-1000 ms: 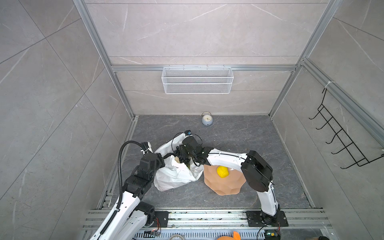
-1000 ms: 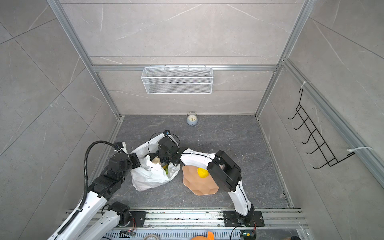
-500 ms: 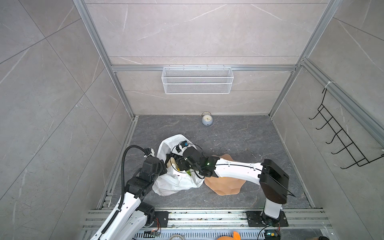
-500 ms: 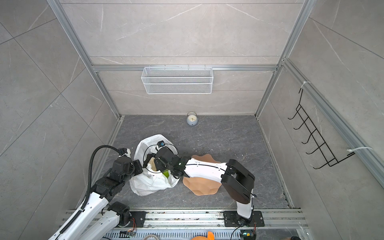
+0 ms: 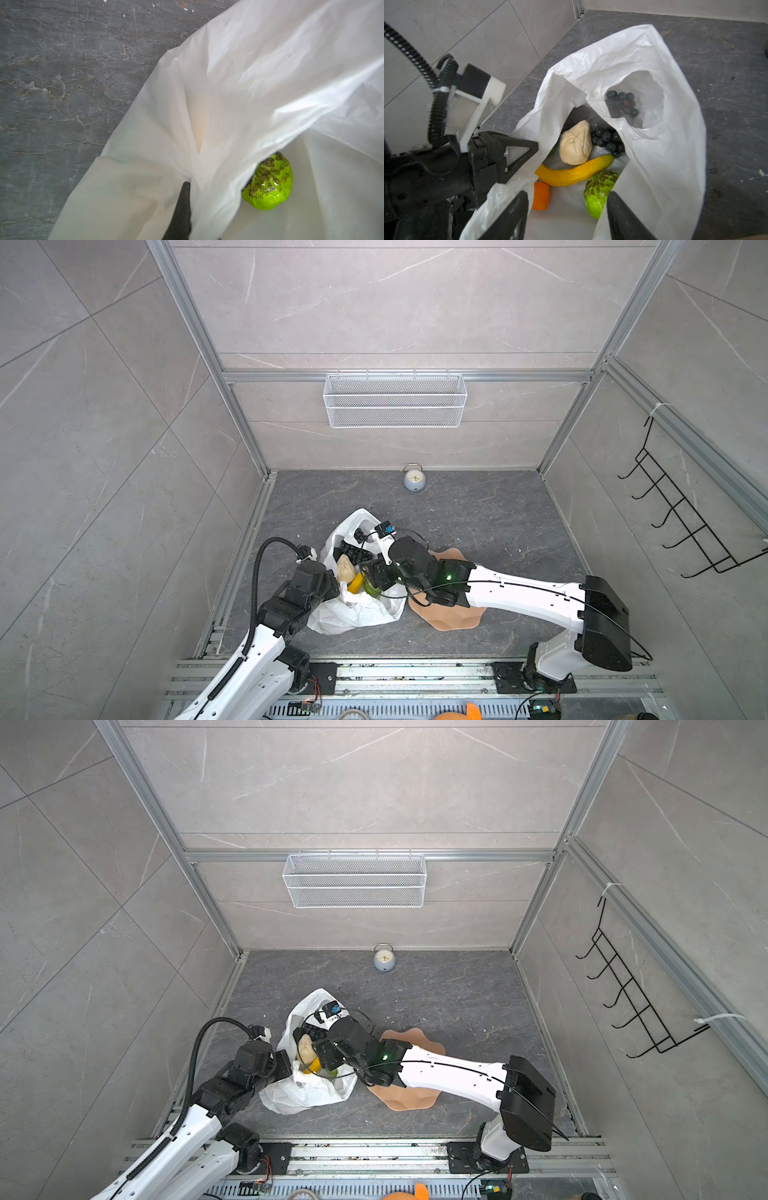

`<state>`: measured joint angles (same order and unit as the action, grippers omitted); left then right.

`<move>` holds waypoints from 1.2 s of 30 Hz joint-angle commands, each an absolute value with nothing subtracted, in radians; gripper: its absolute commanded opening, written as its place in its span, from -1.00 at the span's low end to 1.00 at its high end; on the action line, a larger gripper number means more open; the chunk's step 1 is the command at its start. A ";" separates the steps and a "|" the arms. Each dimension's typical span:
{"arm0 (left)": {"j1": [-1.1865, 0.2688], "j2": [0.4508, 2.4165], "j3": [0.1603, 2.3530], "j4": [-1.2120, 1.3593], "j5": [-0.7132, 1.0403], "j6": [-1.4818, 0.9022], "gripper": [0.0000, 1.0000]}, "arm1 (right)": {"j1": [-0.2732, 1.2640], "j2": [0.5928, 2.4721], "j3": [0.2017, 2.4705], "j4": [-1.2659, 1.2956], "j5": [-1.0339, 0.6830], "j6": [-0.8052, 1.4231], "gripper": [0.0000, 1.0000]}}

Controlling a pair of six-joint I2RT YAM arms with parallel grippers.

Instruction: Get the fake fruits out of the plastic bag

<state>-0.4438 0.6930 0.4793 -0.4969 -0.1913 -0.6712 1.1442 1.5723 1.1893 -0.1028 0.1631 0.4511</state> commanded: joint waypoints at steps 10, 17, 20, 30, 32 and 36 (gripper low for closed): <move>-0.448 0.687 0.496 -0.502 -0.306 -0.767 -1.00 | 1.306 1.643 1.062 -0.150 0.300 0.399 0.10; -0.448 0.660 0.469 -0.528 -0.321 -0.816 -1.00 | 1.319 1.710 0.970 -0.083 0.296 0.422 0.11; -0.448 0.693 0.470 -0.535 -0.294 -0.807 -1.00 | 1.317 1.703 0.977 -0.101 0.322 0.406 0.13; -0.455 0.625 0.433 -0.519 -0.213 -0.773 -1.00 | 1.248 1.586 1.065 -0.166 0.331 0.383 0.17; -0.472 0.629 0.430 -0.512 -0.212 -0.771 -1.00 | 1.245 1.577 1.087 -0.176 0.335 0.392 0.18; -0.503 0.627 0.426 -0.504 -0.230 -0.772 -1.00 | 1.219 1.581 1.141 -0.170 0.292 0.426 0.17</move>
<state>-0.4862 0.6289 0.4313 -0.5228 -0.2333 -0.7879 1.2385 1.5948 1.0966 -0.1467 0.3103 0.4061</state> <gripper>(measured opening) 0.049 0.588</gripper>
